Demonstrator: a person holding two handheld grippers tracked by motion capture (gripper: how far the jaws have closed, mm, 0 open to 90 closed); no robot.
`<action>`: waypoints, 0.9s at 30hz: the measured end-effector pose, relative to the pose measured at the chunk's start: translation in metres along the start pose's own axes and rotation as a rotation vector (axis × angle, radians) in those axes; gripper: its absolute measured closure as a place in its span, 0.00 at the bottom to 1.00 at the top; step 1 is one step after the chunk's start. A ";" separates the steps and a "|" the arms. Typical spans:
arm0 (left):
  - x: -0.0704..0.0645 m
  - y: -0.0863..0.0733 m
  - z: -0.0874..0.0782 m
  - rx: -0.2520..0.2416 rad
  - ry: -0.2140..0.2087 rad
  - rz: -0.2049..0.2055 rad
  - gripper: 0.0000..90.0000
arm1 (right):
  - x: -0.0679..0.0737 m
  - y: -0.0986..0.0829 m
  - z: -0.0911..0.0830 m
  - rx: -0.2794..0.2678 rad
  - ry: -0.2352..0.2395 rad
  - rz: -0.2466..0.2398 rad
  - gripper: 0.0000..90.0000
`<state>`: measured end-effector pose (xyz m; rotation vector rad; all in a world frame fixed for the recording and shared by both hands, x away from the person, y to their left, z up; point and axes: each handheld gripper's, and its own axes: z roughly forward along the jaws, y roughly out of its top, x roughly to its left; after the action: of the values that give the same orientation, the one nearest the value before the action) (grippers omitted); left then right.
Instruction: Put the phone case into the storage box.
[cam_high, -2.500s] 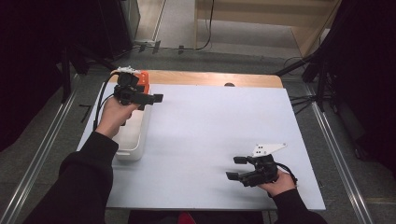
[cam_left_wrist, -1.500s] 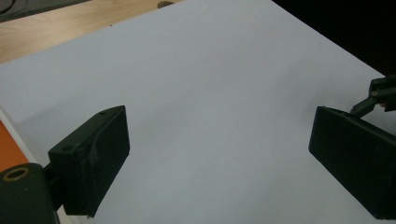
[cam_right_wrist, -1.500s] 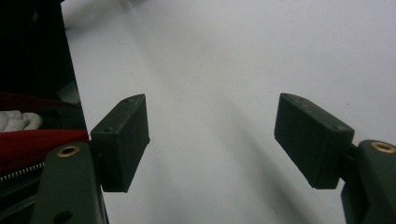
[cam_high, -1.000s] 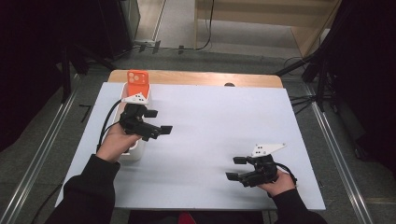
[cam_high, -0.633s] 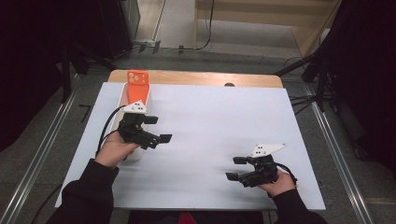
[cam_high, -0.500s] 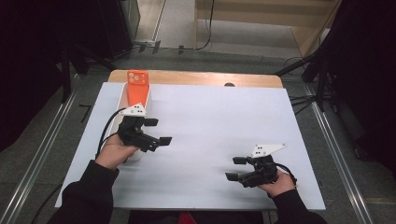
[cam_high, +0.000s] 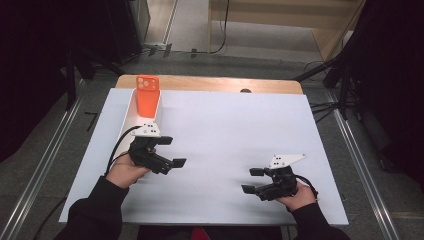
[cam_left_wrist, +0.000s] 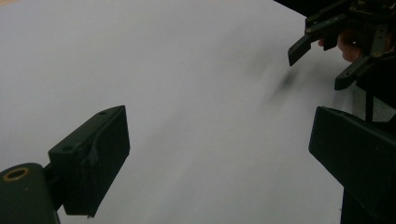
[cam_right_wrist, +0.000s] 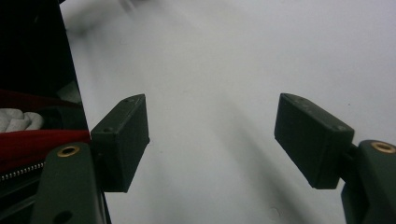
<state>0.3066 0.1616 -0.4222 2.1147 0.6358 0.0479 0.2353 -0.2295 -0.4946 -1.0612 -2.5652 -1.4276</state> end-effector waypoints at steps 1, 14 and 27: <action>-0.001 -0.001 0.000 0.002 0.002 0.004 0.06 | 0.000 0.000 0.000 0.002 0.000 -0.001 0.28; -0.010 -0.017 0.006 0.030 0.010 0.046 0.06 | -0.001 -0.001 -0.001 -0.002 0.000 -0.002 0.28; -0.017 -0.029 0.008 0.013 0.028 0.094 0.06 | -0.002 -0.001 -0.001 -0.001 -0.004 -0.001 0.28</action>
<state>0.2816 0.1616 -0.4463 2.1588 0.5543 0.1256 0.2362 -0.2317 -0.4953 -1.0635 -2.5685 -1.4291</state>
